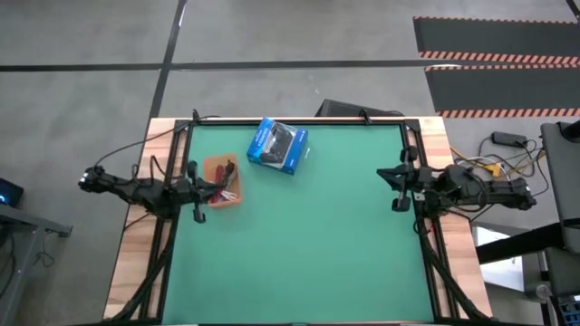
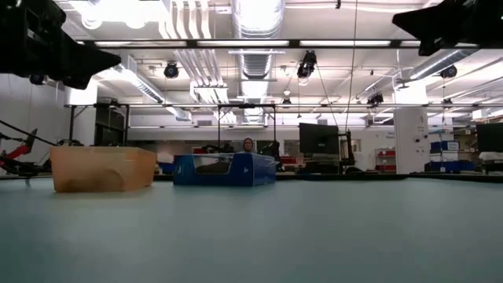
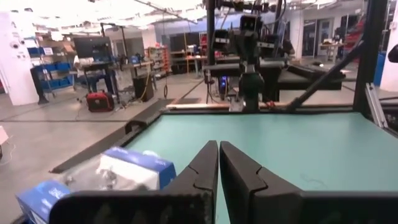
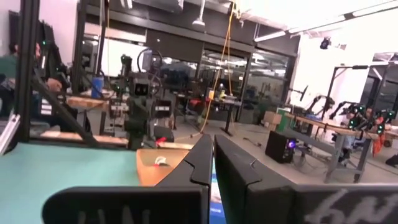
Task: Pick and place USB-C Cables
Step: Return to Home Position
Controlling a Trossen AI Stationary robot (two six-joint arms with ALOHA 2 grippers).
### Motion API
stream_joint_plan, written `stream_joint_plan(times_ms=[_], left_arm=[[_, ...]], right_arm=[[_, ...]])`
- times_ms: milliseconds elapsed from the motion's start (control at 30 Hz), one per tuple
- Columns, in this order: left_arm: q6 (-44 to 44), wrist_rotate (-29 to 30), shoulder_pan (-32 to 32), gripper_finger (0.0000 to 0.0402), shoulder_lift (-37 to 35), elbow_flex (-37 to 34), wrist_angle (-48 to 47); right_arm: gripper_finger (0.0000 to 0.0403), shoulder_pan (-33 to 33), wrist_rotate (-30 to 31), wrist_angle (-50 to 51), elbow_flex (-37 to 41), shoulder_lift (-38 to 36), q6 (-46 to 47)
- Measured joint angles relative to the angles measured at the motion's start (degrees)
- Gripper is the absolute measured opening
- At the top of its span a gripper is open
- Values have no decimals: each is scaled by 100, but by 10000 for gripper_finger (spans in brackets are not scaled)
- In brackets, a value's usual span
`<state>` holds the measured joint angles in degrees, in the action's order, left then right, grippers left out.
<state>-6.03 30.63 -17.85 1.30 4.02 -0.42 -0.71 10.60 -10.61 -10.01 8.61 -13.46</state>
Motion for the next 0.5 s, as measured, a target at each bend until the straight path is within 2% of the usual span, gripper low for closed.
stream_joint_plan(times_ms=[367,500], left_arm=[[272,2,26,0,2,-208,80],[303,0,26,0,2,-212,104]], right_arm=[[8,0,2,258,439,-822,108],[8,0,-1,164,697,-846,154]])
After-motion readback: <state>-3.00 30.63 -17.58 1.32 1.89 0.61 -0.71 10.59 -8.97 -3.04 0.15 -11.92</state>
